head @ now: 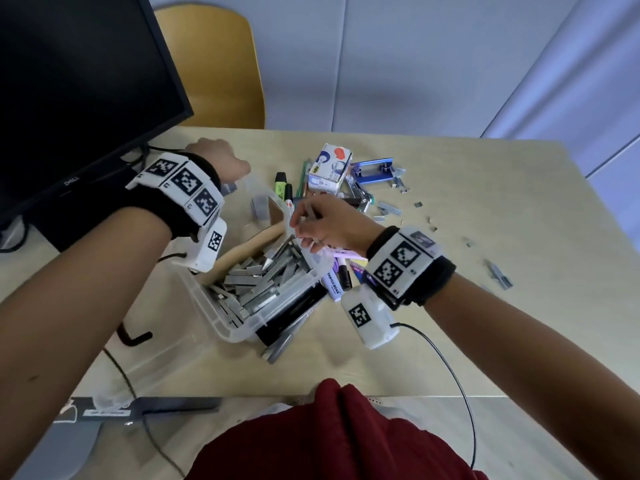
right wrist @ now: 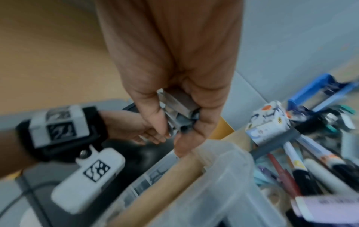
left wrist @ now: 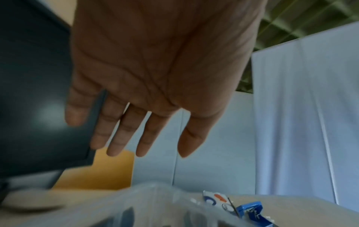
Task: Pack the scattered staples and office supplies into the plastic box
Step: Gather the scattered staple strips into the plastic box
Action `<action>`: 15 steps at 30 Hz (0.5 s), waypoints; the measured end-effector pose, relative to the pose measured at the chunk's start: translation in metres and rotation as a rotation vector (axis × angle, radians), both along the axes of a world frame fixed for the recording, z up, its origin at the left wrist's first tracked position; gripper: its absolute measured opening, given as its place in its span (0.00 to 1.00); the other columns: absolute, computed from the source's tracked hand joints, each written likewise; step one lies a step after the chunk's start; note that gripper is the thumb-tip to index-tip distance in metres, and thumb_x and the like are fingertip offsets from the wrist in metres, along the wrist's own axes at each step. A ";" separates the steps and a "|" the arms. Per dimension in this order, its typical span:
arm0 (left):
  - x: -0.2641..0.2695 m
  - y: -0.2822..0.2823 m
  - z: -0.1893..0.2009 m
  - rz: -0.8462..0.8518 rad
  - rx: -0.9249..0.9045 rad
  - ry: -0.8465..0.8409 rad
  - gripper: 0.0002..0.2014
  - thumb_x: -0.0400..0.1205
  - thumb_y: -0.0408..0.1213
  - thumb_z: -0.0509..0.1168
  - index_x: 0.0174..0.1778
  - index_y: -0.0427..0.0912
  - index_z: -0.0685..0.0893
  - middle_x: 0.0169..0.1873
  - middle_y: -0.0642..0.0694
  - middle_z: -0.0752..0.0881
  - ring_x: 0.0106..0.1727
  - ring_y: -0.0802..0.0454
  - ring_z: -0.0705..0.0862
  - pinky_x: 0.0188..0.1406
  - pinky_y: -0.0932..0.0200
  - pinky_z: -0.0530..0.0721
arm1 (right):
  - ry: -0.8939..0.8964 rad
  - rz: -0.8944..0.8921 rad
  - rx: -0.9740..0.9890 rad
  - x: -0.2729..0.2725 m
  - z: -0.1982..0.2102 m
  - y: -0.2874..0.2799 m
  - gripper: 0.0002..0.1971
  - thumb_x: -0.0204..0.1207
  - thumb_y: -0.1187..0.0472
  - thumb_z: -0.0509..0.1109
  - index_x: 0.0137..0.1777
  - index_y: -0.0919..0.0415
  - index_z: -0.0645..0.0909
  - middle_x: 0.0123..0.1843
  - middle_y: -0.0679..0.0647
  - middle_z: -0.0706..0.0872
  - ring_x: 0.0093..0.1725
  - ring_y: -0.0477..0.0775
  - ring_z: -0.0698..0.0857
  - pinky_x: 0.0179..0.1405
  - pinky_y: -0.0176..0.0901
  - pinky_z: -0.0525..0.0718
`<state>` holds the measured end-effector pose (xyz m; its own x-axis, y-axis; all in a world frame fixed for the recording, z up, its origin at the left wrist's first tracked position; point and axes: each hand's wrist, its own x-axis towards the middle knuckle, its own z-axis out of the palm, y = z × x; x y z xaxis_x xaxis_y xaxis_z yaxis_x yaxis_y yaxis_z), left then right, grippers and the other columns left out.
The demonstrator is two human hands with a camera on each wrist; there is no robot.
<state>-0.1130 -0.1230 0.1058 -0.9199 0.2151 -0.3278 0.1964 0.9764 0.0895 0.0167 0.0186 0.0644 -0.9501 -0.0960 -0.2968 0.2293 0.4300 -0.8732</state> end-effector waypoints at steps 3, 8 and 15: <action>-0.009 -0.007 -0.013 -0.027 -0.100 -0.092 0.21 0.84 0.48 0.55 0.62 0.33 0.77 0.65 0.32 0.77 0.62 0.38 0.77 0.51 0.55 0.72 | 0.132 0.117 0.246 -0.005 -0.004 -0.013 0.07 0.75 0.74 0.62 0.42 0.64 0.78 0.39 0.56 0.82 0.31 0.46 0.78 0.26 0.26 0.76; -0.010 -0.011 -0.030 -0.008 -0.128 -0.108 0.26 0.84 0.48 0.54 0.73 0.33 0.69 0.73 0.33 0.70 0.72 0.38 0.71 0.63 0.53 0.71 | 0.203 0.215 0.446 -0.009 -0.008 -0.019 0.09 0.75 0.72 0.64 0.53 0.70 0.81 0.40 0.46 0.77 0.40 0.47 0.78 0.29 0.21 0.70; -0.006 -0.007 -0.030 -0.029 -0.120 -0.071 0.25 0.84 0.47 0.55 0.71 0.32 0.70 0.71 0.31 0.71 0.70 0.35 0.72 0.60 0.53 0.72 | 0.187 0.182 0.364 0.001 -0.010 -0.016 0.10 0.75 0.71 0.65 0.55 0.67 0.81 0.59 0.58 0.85 0.60 0.54 0.83 0.63 0.42 0.78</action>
